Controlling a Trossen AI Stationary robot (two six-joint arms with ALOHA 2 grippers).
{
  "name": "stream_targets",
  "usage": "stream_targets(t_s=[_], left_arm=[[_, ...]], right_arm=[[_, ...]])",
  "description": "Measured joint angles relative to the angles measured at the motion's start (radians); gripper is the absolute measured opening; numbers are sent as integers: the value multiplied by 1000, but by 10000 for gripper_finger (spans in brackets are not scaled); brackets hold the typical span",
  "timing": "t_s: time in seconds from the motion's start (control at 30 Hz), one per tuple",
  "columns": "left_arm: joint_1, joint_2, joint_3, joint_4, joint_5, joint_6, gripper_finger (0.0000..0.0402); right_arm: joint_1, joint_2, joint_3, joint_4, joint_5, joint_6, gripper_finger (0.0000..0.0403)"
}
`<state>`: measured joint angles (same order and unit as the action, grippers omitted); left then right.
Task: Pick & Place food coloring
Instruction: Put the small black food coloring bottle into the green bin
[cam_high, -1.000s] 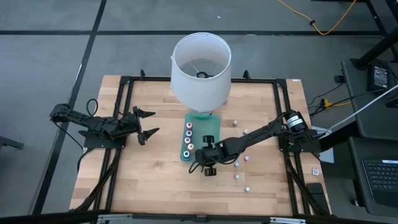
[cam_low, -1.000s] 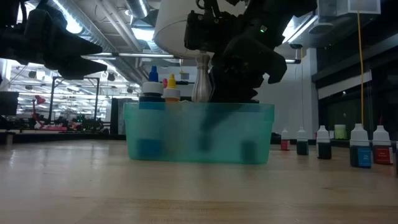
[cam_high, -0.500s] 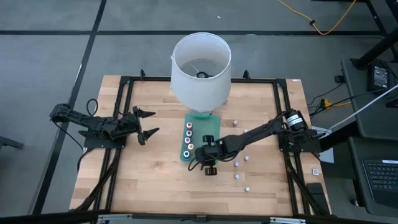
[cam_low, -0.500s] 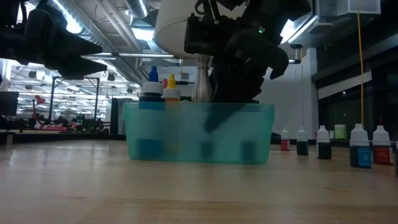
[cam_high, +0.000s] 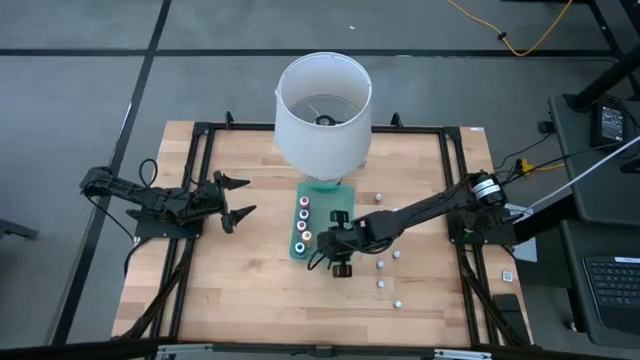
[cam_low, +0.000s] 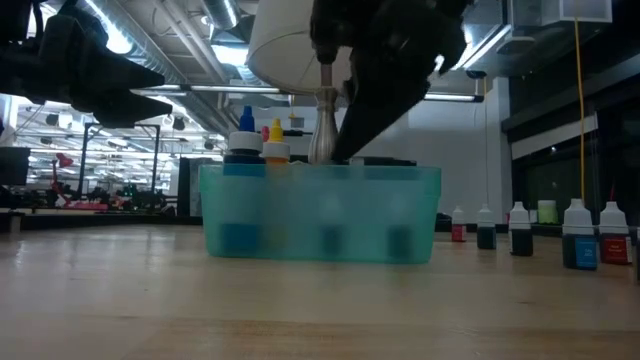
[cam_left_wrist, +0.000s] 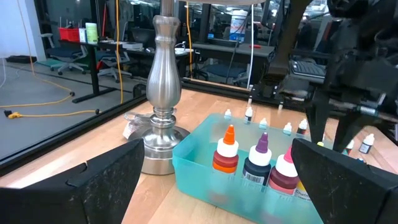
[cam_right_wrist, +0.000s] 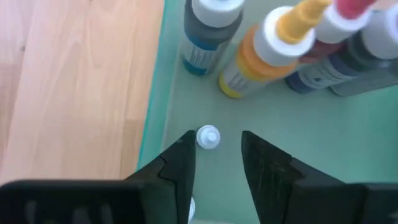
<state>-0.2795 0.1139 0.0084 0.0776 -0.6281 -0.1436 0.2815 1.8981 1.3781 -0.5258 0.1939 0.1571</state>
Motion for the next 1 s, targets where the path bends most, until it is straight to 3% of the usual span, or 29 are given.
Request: stream_targets(t_s=[0.23,0.47,0.67,1.0], left_arm=[[0,0,0,0,0,0,400],[0,0,0,0,0,0,400],[0,0,0,0,0,0,400],[0,0,0,-1,0,0,400]], right_arm=[[-45,-96,-8,-65,45,133,146],[-98,-205,-79,-130,87,270,227],[-106,-343,-212,-179,227,422,278],[-148,-592,-447,-199,267,640,275]])
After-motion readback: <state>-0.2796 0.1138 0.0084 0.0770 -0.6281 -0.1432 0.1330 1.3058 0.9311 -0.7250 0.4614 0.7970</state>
